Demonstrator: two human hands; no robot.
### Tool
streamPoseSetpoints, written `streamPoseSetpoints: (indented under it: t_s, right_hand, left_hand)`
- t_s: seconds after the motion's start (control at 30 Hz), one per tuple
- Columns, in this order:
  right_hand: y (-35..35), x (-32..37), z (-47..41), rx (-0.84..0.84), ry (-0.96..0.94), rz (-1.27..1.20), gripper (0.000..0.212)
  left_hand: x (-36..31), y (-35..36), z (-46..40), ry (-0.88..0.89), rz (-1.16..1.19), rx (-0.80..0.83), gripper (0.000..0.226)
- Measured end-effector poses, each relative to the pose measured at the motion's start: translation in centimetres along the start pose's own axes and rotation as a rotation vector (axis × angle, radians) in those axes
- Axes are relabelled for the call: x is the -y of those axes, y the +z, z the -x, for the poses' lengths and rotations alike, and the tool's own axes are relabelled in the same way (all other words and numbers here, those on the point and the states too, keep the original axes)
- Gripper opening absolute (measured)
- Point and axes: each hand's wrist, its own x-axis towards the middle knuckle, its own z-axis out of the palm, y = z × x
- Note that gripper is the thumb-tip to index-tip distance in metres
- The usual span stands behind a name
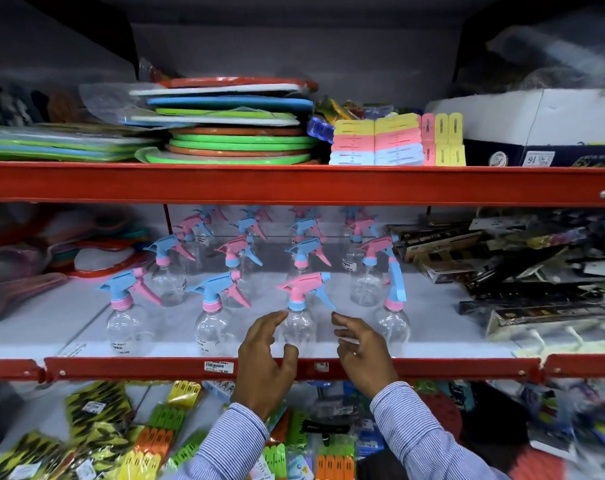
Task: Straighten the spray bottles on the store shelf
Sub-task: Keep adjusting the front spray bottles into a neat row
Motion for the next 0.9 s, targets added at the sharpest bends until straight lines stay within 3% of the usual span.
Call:
streamPoseSetpoints:
  t_s: [0.23, 0.47, 0.53, 0.67, 0.9]
  right_hand:
    - [-4.1, -1.5, 2.9, -0.254, -0.061, 0.037, 0.043]
    - [-9.9, -4.6, 2.2, -0.453, 0.006, -0.005, 0.042]
    - [-11.1, -5.4, 0.8, -0.391, 0.041, -0.026, 0.041]
    - [-11.5, -6.6, -1.6, -0.052, 0.132, -0.037, 0.06]
    - [-11.9, -6.5, -4.4, 0.269, 0.059, -0.038, 0.07]
  left_hand:
    - [-1.8, 3.3, 1.0, 0.148, 0.028, -0.019, 0.027]
    - [-4.8, 9.0, 1.8, 0.055, 0.054, 0.142, 0.033]
    - [-5.7, 10.2, 1.7, -0.019, 0.06, 0.143, 0.037]
    - [-6.7, 11.7, 1.7, -0.131, 0.057, 0.099, 0.032]
    - [-8.7, 13.9, 2.0, -0.203, 0.019, 0.045, 0.024]
